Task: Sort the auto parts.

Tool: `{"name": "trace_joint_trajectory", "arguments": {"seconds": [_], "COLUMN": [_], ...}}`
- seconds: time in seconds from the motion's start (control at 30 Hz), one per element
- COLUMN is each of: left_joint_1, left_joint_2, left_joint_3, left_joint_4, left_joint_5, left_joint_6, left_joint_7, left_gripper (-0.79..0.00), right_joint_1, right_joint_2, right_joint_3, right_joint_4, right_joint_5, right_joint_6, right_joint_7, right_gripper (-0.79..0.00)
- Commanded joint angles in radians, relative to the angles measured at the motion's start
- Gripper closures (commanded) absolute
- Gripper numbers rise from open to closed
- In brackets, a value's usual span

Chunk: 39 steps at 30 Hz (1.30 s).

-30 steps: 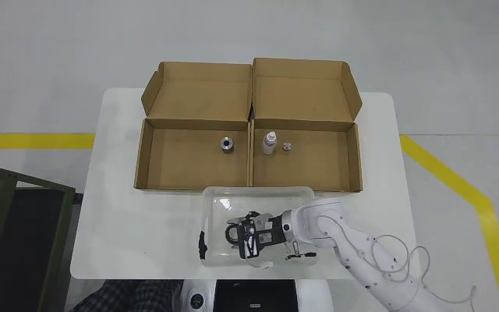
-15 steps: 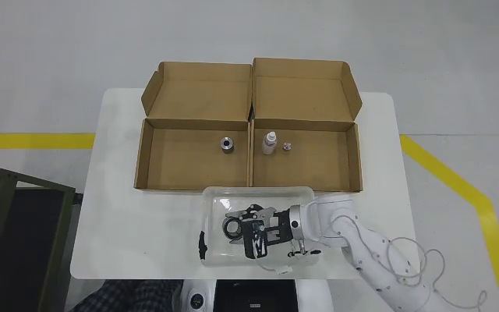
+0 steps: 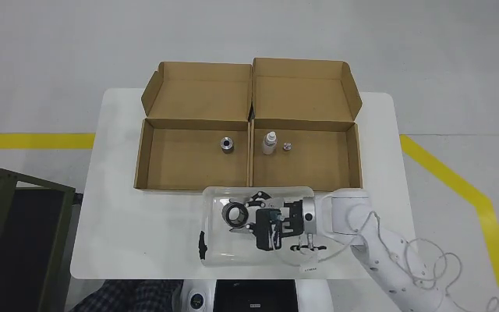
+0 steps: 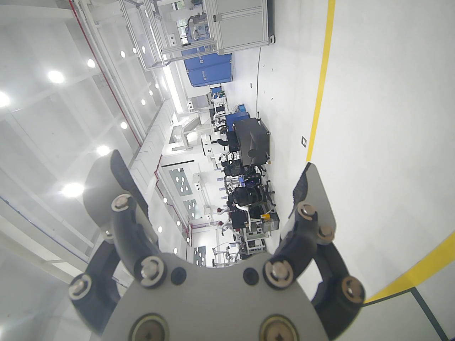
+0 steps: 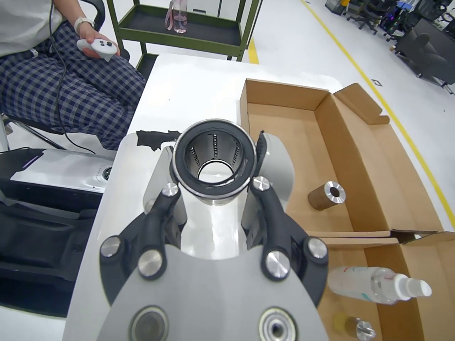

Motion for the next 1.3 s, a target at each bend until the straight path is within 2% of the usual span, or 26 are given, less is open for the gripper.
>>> {"name": "trace_joint_trajectory", "arguments": {"seconds": [0.0,0.53,1.27], "left_joint_1": [0.000,0.000,0.000], "left_joint_2": [0.000,0.000,0.000], "left_joint_3": [0.000,0.000,0.000], "left_joint_4": [0.000,0.000,0.000], "left_joint_5": [0.000,0.000,0.000], "left_joint_6": [0.000,0.000,0.000], "left_joint_7": [0.000,0.000,0.000], "left_gripper": [-0.785,-0.785,-0.785], "right_joint_1": [-0.002,-0.044,-0.053], "right_joint_2": [0.002,0.019,0.025], "right_joint_3": [0.013,0.120,0.172], "right_joint_4": [-0.003,-0.051,-0.035], "right_joint_5": [0.007,0.038,0.066], "right_joint_6": [0.006,0.034,0.040], "right_joint_7": [-0.014,-0.128,-0.251], "right_gripper": [0.000,0.000,0.000]}}
